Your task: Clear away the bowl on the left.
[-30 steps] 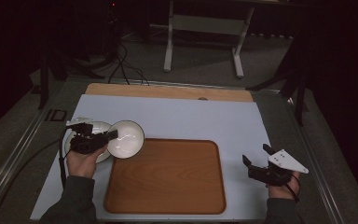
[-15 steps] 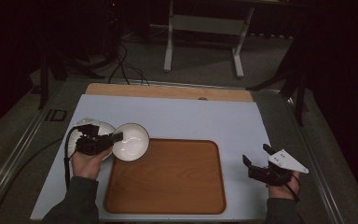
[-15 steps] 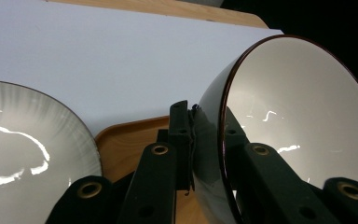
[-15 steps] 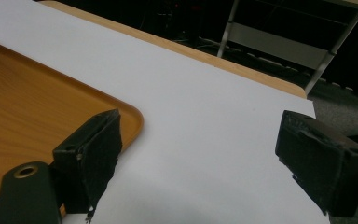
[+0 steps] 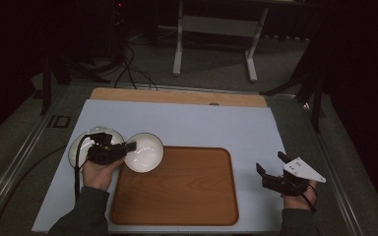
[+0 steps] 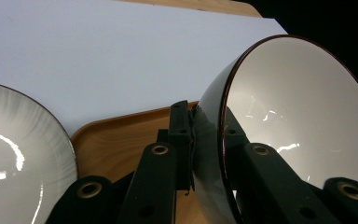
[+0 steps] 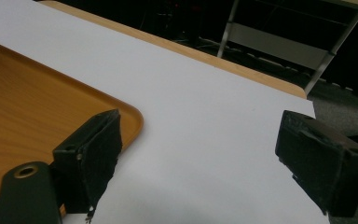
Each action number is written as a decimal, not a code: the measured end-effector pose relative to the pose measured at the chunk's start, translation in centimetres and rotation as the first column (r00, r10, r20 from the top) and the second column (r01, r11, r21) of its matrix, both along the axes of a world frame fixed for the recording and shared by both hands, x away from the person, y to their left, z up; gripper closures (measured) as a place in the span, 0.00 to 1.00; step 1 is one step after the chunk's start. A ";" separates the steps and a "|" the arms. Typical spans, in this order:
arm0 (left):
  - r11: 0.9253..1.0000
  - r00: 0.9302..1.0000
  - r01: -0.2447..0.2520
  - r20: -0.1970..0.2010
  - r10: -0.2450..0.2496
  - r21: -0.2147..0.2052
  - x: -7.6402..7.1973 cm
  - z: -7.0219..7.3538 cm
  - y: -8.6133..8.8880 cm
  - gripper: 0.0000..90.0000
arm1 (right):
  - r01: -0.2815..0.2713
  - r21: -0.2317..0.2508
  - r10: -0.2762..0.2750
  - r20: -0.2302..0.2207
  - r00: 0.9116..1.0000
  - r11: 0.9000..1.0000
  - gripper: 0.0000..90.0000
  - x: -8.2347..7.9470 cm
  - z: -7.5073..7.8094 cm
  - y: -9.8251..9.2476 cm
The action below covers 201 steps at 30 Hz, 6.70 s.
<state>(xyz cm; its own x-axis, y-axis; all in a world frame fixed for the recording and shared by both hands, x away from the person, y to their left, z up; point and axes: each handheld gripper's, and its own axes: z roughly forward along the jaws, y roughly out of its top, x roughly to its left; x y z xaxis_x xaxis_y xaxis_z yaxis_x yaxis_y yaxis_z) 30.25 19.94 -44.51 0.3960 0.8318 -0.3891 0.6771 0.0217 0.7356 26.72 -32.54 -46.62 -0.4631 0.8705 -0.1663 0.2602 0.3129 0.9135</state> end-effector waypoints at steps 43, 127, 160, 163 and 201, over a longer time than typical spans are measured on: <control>0.995 0.995 0.090 -0.046 -0.088 0.041 0.4 -2.1 -3.5 0.91 | -0.004 -0.002 0.004 -0.002 1.000 1.000 0.16 0.0 0.0 0.0; 0.970 0.961 0.224 -0.188 -0.203 0.098 0.6 -6.3 -9.1 0.91 | -0.009 -0.007 0.009 -0.002 1.000 1.000 0.16 0.1 0.0 0.0; 0.970 0.975 0.197 -0.135 -0.177 0.145 0.4 -4.8 -8.6 0.63 | -0.005 -0.006 0.005 -0.002 1.000 1.000 0.16 0.1 0.0 0.0; 0.973 0.980 0.176 -0.115 -0.159 0.151 0.3 -4.3 -8.1 0.60 | -0.004 -0.004 0.004 -0.001 1.000 1.000 0.16 0.1 0.0 0.0; 0.920 0.932 -0.256 0.329 0.154 0.296 -2.8 1.8 3.7 0.26 | 0.013 0.006 -0.013 0.004 1.000 1.000 0.15 0.2 0.0 -0.1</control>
